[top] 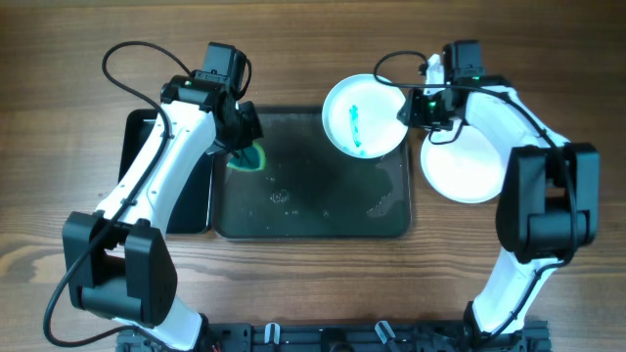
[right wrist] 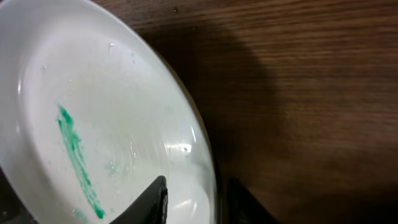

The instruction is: Clean dirty plates on tray and stack at the side

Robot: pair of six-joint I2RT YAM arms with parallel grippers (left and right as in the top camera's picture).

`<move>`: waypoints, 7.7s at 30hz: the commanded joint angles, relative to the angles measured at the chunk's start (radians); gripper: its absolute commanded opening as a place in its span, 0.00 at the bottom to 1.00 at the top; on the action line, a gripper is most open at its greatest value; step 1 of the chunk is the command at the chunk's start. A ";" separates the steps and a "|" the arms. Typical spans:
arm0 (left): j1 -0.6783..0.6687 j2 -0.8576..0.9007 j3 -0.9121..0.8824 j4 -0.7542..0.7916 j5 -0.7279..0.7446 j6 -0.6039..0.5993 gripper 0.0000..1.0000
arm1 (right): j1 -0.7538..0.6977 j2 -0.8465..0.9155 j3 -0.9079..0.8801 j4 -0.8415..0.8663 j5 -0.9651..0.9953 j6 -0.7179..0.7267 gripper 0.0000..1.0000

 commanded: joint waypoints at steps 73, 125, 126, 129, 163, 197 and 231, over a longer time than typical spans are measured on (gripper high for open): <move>-0.168 0.286 -0.003 0.133 0.023 -0.001 0.04 | 0.357 -0.016 -0.198 0.093 0.092 0.243 0.04; -0.175 0.398 0.056 0.098 0.662 0.488 0.04 | 0.357 -0.015 -0.203 0.069 -0.040 0.215 0.04; -0.174 0.398 0.056 0.138 0.658 0.484 0.04 | 0.357 -0.015 -0.204 0.068 -0.040 0.215 0.04; -0.173 0.398 0.056 0.261 0.577 0.396 0.04 | 0.357 -0.015 -0.204 0.066 -0.040 0.214 0.04; -0.145 0.398 0.056 -0.090 0.406 0.473 0.04 | 0.357 -0.015 -0.217 0.080 -0.017 0.226 0.04; -0.100 0.144 0.145 -0.075 -0.188 -0.005 0.04 | 0.357 -0.016 -0.216 0.068 -0.006 0.221 0.04; -0.051 0.100 0.144 -0.037 -0.111 -0.006 0.04 | 0.837 -0.583 -0.216 -0.224 1.506 0.188 0.04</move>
